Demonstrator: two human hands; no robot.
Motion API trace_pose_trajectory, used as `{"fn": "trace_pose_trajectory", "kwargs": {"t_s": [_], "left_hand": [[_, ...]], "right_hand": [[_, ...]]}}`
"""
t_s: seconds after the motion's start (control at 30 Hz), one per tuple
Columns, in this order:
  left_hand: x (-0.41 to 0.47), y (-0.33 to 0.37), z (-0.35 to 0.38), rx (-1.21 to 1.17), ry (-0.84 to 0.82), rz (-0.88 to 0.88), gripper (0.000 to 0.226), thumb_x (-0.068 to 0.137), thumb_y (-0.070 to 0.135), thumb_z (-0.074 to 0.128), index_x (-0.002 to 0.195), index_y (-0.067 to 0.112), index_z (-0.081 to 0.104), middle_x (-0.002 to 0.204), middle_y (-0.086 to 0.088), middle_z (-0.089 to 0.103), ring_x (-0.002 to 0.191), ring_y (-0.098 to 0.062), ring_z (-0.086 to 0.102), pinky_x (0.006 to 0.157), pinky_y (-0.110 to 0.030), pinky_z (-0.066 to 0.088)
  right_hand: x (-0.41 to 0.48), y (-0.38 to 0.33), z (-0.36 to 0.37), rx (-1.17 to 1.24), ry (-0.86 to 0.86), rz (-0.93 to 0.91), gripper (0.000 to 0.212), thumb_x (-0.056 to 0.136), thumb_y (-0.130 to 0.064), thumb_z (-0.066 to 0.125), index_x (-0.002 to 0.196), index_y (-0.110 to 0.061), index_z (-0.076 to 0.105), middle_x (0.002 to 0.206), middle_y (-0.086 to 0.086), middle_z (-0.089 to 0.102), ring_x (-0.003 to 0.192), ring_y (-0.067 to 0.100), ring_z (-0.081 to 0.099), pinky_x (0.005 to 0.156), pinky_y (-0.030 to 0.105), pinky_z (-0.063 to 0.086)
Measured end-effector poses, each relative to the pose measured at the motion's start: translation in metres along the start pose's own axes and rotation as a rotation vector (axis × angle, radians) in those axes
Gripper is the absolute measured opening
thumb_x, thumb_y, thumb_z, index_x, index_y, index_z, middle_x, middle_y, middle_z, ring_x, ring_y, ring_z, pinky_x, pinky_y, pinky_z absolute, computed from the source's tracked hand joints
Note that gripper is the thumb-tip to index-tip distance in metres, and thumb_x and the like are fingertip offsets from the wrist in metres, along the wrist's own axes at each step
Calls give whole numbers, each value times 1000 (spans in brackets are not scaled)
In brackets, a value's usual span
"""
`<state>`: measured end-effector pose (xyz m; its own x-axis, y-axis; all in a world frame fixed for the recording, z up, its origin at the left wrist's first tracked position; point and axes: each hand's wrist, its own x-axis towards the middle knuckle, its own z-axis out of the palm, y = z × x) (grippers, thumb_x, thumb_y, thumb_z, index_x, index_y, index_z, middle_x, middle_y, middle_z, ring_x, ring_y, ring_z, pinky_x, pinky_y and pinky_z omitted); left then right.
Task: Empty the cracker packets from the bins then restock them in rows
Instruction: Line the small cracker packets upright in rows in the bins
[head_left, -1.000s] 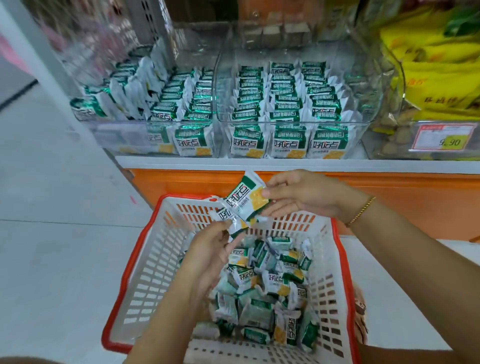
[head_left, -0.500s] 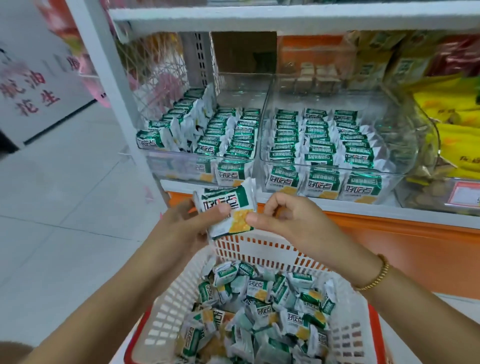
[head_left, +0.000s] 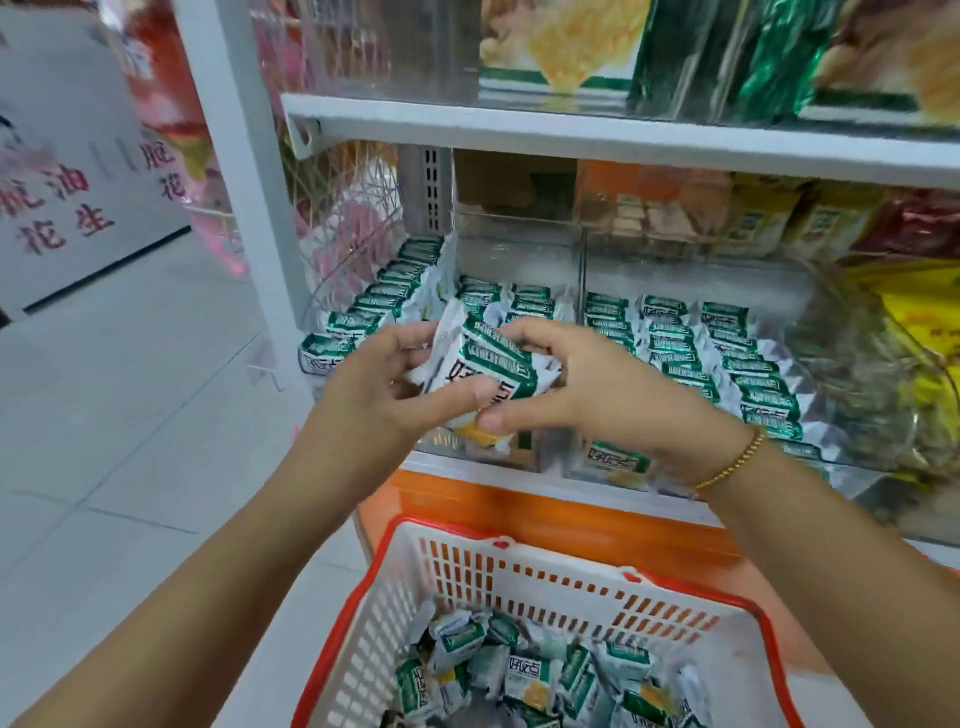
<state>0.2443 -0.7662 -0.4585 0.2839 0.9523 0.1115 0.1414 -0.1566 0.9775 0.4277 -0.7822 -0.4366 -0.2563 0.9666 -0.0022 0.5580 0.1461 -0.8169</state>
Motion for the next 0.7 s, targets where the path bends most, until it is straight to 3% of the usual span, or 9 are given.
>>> {"fn": "trace_pose_trajectory", "kwargs": {"t_s": [0.07, 0.13, 0.23, 0.27, 0.33, 0.4, 0.53, 0.7], "left_hand": [[10, -6, -4, 34, 184, 5, 55, 68, 42, 78, 115, 21, 59, 106, 9, 68, 94, -3, 65, 77, -15, 50], [15, -18, -11, 323, 304, 107, 37, 81, 35, 71, 114, 23, 61, 108, 12, 64, 98, -3, 60, 86, -17, 44], [17, -40, -18, 699, 255, 265, 23, 88, 20, 65, 110, 18, 67, 105, 5, 66, 96, -12, 59, 82, -22, 39], [18, -47, -18, 771, 216, 291, 20, 88, 17, 65, 107, 16, 68, 103, 2, 67, 95, -18, 61, 79, -24, 39], [20, -55, -19, 869, 152, 317, 18, 84, 13, 67, 102, 15, 69, 97, -2, 67, 88, -25, 63, 70, -27, 41], [23, -57, -22, 883, 134, 299, 20, 81, 11, 71, 101, 15, 69, 94, -2, 66, 84, -25, 62, 65, -27, 41], [27, -56, -25, 884, 121, 295, 24, 77, 10, 73, 100, 16, 69, 93, 0, 66, 83, -23, 63, 64, -24, 39], [25, -59, -30, 757, 108, 294, 27, 89, 22, 58, 115, 22, 62, 112, 9, 57, 100, -6, 48, 78, -17, 30]], "right_hand": [[26, -2, -13, 7, 62, 33, 43, 70, -31, 83, 108, -24, 63, 101, -14, 68, 87, 1, 66, 74, 13, 52], [59, 0, -27, -2, 155, 115, 49, 68, -28, 85, 110, -18, 62, 102, -6, 70, 79, 8, 70, 74, 21, 57], [112, 5, -41, -320, 244, 284, 67, 75, -29, 81, 130, -7, 51, 87, 0, 66, 64, 6, 59, 60, 25, 50], [128, 6, -43, -456, 227, 352, 66, 79, -32, 77, 132, -4, 50, 84, 0, 64, 65, 7, 57, 59, 25, 48], [158, 12, -47, -627, 151, 443, 49, 86, -34, 69, 122, -3, 57, 99, 5, 68, 81, 16, 63, 70, 27, 52], [186, 26, -51, -636, 152, 466, 47, 85, -29, 72, 120, 0, 59, 113, 10, 67, 94, 21, 67, 84, 31, 55], [217, 46, -56, -496, 197, 397, 64, 75, -19, 81, 127, 5, 52, 120, 18, 63, 90, 24, 70, 84, 37, 58], [230, 56, -53, -469, 178, 320, 76, 70, -21, 85, 135, -10, 47, 142, 11, 47, 109, 29, 61, 98, 42, 49]]}}
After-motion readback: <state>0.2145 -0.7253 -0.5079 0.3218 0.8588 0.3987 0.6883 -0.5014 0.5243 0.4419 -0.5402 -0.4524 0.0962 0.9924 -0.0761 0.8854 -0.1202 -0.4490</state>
